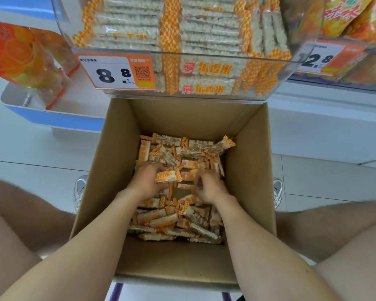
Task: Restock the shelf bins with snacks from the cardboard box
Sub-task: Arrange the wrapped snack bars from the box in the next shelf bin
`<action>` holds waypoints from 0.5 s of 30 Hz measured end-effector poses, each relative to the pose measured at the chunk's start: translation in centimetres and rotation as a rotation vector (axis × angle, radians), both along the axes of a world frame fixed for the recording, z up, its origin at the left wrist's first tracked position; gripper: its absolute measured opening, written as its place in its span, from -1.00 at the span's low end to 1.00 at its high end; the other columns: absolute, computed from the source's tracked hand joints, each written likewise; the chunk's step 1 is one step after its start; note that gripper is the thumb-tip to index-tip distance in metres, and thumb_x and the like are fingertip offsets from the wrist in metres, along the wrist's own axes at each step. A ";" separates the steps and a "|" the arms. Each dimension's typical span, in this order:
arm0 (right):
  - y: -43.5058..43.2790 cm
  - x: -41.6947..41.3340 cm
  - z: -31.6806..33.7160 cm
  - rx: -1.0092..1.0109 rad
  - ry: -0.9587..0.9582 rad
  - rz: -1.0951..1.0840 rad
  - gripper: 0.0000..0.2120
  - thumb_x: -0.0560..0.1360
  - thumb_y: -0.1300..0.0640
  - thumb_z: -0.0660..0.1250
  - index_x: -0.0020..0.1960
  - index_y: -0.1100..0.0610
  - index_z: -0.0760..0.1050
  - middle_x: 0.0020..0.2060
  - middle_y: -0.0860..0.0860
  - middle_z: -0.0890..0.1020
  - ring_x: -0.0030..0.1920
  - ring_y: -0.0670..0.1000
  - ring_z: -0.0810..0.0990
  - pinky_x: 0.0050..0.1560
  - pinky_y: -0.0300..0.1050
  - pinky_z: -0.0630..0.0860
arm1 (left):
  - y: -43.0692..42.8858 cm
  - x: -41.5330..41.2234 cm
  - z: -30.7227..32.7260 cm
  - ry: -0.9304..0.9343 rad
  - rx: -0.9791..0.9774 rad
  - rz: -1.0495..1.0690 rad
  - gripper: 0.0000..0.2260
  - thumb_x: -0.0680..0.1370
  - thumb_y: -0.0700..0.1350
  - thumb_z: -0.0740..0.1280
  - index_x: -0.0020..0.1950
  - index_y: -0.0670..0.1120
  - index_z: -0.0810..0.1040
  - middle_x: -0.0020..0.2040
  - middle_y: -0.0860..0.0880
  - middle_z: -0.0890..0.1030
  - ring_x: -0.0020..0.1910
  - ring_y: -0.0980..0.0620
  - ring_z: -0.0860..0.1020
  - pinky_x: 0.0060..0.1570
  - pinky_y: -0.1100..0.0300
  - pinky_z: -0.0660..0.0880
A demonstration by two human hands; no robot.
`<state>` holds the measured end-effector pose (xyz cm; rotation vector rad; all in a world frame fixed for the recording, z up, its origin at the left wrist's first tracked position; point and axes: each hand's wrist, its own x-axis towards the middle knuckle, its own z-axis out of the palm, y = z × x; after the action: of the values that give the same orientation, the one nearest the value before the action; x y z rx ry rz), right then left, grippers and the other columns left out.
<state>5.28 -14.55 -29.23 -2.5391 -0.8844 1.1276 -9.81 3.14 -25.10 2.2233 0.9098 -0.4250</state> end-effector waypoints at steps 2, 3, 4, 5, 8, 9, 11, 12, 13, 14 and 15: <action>0.8 0.4 0.6 0.228 0.076 -0.210 -0.78 0.55 0.24 0.37 -0.05 -0.04 0.40 -0.10 0.01 0.53 -0.11 0.07 0.53 -0.14 -0.02 0.49 | -0.1 0.4 0.2 -0.035 -0.004 0.038 -0.56 0.51 -0.09 0.54 0.36 0.01 0.56 0.33 -0.09 0.50 0.35 -0.15 0.48 0.31 0.04 0.46; 1.3 0.5 1.2 0.290 0.147 -0.312 -0.74 0.55 0.31 0.32 0.00 -0.04 0.39 -0.16 0.01 0.51 -0.18 0.04 0.49 -0.20 -0.02 0.45 | -0.1 0.8 0.4 -0.055 -0.006 0.051 -0.56 0.51 -0.11 0.52 0.37 0.01 0.55 0.32 -0.09 0.49 0.34 -0.16 0.47 0.30 0.04 0.46; 1.7 0.7 1.6 0.320 0.206 -0.384 -0.70 0.55 0.35 0.29 0.07 -0.05 0.39 -0.18 0.01 0.49 -0.22 0.02 0.47 -0.22 -0.02 0.44 | -0.2 1.0 0.7 -0.064 -0.009 0.059 -0.55 0.51 -0.13 0.50 0.38 0.02 0.54 0.32 -0.09 0.48 0.34 -0.17 0.47 0.30 0.04 0.46; 1.9 0.9 2.0 0.324 0.242 -0.410 -0.65 0.55 0.37 0.28 0.13 -0.05 0.39 -0.19 0.02 0.49 -0.23 0.01 0.46 -0.24 -0.03 0.44 | -0.2 1.3 1.0 -0.055 -0.007 0.053 -0.54 0.51 -0.14 0.49 0.40 0.03 0.53 0.33 -0.09 0.47 0.37 -0.17 0.45 0.31 0.03 0.46; 1.9 0.7 2.9 0.097 0.233 -0.231 -0.67 0.57 0.30 0.29 0.23 -0.05 0.47 -0.07 0.05 0.57 -0.14 0.09 0.56 -0.25 -0.05 0.46 | 0.0 1.0 1.6 0.077 0.065 0.009 -0.53 0.55 -0.16 0.47 0.46 0.00 0.50 0.43 -0.13 0.43 0.43 -0.23 0.40 0.42 -0.05 0.43; 1.7 0.5 2.9 -0.014 0.221 -0.149 -0.70 0.59 0.26 0.29 0.25 -0.02 0.49 0.01 0.06 0.58 -0.05 0.11 0.59 -0.19 -0.03 0.50 | 0.0 0.6 1.6 0.126 0.103 -0.001 -0.54 0.55 -0.16 0.46 0.44 -0.01 0.51 0.44 -0.13 0.43 0.43 -0.24 0.41 0.42 -0.09 0.44; 1.7 -0.2 2.8 -0.134 0.206 -0.034 -0.69 0.64 0.25 0.25 0.36 0.06 0.49 0.12 0.07 0.56 0.04 0.12 0.59 -0.09 0.00 0.55 | -0.2 -0.5 1.5 0.193 0.152 -0.016 -0.58 0.55 -0.19 0.46 0.40 -0.04 0.51 0.44 -0.14 0.46 0.40 -0.25 0.42 0.39 -0.11 0.46; 2.0 -0.7 2.5 -0.144 0.202 -0.002 -0.65 0.66 0.25 0.24 0.42 0.07 0.47 0.15 0.08 0.56 0.02 0.11 0.58 -0.10 0.01 0.55 | -0.5 -0.9 1.4 0.210 0.174 -0.026 -0.60 0.56 -0.22 0.44 0.39 -0.06 0.50 0.41 -0.14 0.49 0.37 -0.24 0.45 0.36 -0.09 0.47; 2.4 -1.1 2.3 -0.132 0.205 0.028 -0.61 0.66 0.26 0.23 0.47 0.07 0.44 0.21 0.10 0.56 -0.03 0.10 0.58 -0.13 0.01 0.54 | -0.7 -1.2 1.3 0.220 0.196 -0.039 -0.60 0.57 -0.25 0.42 0.39 -0.08 0.48 0.37 -0.15 0.51 0.33 -0.24 0.48 0.33 -0.08 0.49; 3.1 -1.6 1.8 -0.113 0.220 0.059 -0.56 0.66 0.27 0.21 0.52 0.04 0.40 0.29 0.11 0.55 -0.10 0.09 0.57 -0.20 -0.01 0.50 | -0.8 -1.5 1.2 0.232 0.213 -0.045 -0.59 0.58 -0.28 0.40 0.42 -0.10 0.46 0.37 -0.16 0.52 0.32 -0.24 0.49 0.31 -0.07 0.49; 3.7 -2.0 1.5 -0.112 0.244 0.085 -0.48 0.66 0.29 0.20 0.57 -0.01 0.35 0.36 0.12 0.53 -0.15 0.08 0.57 -0.26 -0.03 0.47 | -1.0 -1.6 1.2 0.238 0.228 -0.050 -0.58 0.60 -0.29 0.38 0.45 -0.11 0.43 0.38 -0.16 0.51 0.33 -0.24 0.49 0.31 -0.08 0.49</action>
<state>3.32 -10.88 -27.70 -2.3984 -0.8944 1.5141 -11.43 2.18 -23.90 2.4432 1.0742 -0.6484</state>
